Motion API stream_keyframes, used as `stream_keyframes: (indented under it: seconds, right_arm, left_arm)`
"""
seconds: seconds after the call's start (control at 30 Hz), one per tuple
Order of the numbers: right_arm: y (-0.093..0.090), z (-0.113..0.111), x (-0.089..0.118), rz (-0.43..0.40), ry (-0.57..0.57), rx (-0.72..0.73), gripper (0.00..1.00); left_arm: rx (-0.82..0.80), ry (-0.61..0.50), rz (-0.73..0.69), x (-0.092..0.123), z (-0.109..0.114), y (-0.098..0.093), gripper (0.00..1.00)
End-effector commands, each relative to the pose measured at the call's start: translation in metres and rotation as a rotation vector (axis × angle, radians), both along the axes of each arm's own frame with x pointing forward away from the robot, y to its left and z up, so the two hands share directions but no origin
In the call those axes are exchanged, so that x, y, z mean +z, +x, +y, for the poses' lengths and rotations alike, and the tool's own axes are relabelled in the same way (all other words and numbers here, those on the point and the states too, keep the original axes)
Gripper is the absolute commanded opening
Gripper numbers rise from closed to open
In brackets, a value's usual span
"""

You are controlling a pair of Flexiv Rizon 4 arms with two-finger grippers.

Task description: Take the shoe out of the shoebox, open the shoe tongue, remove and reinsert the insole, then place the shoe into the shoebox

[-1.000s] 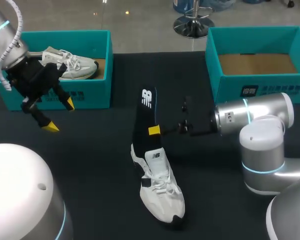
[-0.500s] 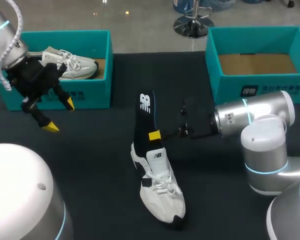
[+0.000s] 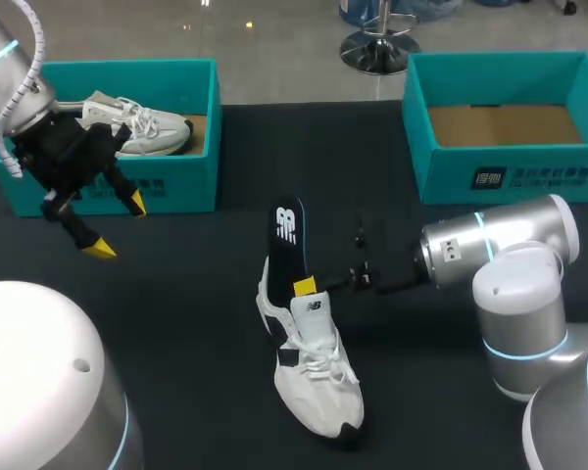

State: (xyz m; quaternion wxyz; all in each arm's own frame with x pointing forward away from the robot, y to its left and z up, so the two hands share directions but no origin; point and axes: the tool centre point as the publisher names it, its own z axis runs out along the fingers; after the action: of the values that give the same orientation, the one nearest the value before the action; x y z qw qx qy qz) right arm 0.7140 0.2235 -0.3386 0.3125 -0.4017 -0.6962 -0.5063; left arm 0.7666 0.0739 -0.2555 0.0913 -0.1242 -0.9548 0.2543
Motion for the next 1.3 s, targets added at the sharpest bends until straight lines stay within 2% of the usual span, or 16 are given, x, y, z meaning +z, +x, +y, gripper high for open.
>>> stream_keyframes:
  seconds: [0.03, 0.1, 0.4, 0.43, 0.47, 0.53, 0.57, 0.63, 0.97, 1.3]
  right_arm:
    - [0.001, 0.002, 0.002, -0.002, -0.005, -0.004, 0.76]
    - [0.005, 0.001, 0.007, -0.013, -0.012, -0.002, 0.98]
    - [0.027, -0.003, 0.02, -0.04, -0.051, 0.024, 1.0]
    - [0.029, -0.004, 0.021, -0.041, -0.058, 0.027, 0.95]
    - [0.031, -0.003, 0.022, -0.041, -0.063, 0.031, 0.82]
    - [0.034, -0.004, 0.022, -0.041, -0.07, 0.037, 0.5]
    - [0.036, -0.005, 0.022, -0.04, -0.076, 0.039, 0.38]
    - [0.039, -0.005, 0.023, -0.039, -0.089, 0.043, 0.0]
    - [0.042, -0.009, 0.023, -0.029, -0.109, 0.056, 0.0]
    - [0.014, -0.003, 0.007, 0.029, -0.1, 0.068, 0.0]
  left_arm:
    - [0.0, 0.002, 0.0, 0.0, 0.0, 0.0, 1.0]
    - [0.0, 0.002, 0.0, 0.0, 0.0, 0.0, 1.0]
    - [0.0, 0.002, 0.0, 0.0, 0.0, 0.0, 1.0]
    - [0.0, 0.002, 0.0, 0.0, 0.0, 0.0, 1.0]
    - [0.0, 0.002, 0.0, 0.0, 0.0, 0.0, 1.0]
    - [0.0, 0.002, 0.0, 0.0, 0.0, 0.0, 1.0]
    - [0.0, 0.002, 0.0, 0.0, 0.0, 0.0, 1.0]
    - [0.0, 0.002, 0.0, 0.0, 0.0, 0.0, 1.0]
    - [0.0, 0.002, 0.0, 0.0, 0.0, 0.0, 1.0]
    - [0.0, 0.002, 0.0, 0.0, 0.0, 0.0, 1.0]
